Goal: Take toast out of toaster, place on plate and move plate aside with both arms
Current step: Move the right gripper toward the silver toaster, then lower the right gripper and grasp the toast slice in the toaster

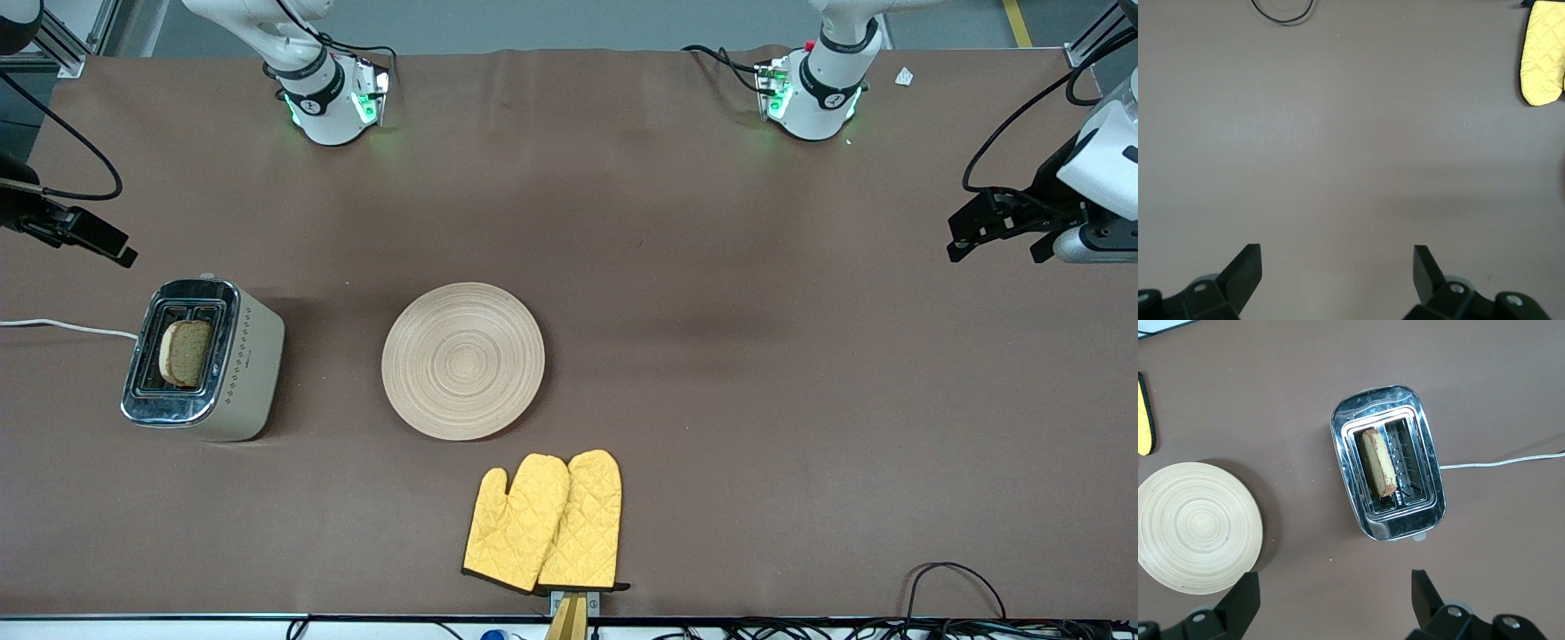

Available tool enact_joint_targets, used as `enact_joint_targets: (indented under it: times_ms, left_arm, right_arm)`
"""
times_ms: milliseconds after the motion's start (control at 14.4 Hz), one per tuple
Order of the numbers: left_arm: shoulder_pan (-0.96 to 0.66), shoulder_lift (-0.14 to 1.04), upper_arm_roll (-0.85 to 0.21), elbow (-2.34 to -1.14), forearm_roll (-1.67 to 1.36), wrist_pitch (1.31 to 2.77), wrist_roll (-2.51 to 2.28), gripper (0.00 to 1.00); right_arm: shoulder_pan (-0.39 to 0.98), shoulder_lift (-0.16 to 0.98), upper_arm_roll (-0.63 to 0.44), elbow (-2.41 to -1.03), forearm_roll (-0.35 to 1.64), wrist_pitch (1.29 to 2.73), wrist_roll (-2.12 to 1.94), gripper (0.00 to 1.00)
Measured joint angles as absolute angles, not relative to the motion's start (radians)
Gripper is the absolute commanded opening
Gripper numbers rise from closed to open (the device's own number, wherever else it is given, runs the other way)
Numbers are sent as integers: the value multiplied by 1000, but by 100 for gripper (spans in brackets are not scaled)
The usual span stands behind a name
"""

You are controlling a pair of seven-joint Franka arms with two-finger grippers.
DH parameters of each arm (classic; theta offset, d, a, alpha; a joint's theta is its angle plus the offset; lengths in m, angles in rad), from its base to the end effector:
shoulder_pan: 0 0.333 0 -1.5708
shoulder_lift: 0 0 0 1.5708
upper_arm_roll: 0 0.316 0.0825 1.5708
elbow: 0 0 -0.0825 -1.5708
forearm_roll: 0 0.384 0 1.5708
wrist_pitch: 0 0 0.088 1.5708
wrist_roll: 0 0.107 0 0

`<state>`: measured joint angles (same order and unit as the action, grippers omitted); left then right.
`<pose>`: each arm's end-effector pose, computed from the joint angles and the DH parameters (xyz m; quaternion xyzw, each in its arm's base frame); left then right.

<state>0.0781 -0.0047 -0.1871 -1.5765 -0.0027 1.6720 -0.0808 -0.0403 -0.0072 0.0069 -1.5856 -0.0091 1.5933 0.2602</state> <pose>0.5600 -0.0618 0.6338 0.9986 -0.0140 0.0497 0.0056 0.5541 -0.0195 0.6235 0.9892 -0.1462 0.0079 0.0037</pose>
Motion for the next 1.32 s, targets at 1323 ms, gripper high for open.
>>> enact_joint_targets:
  times_ms: [1323]
  left_arm:
    - [76,-1,-192,-1570,28,1672,-81,100]
  right_arm:
    - [-175,192,-9,-1755,-12,1793,115,100]
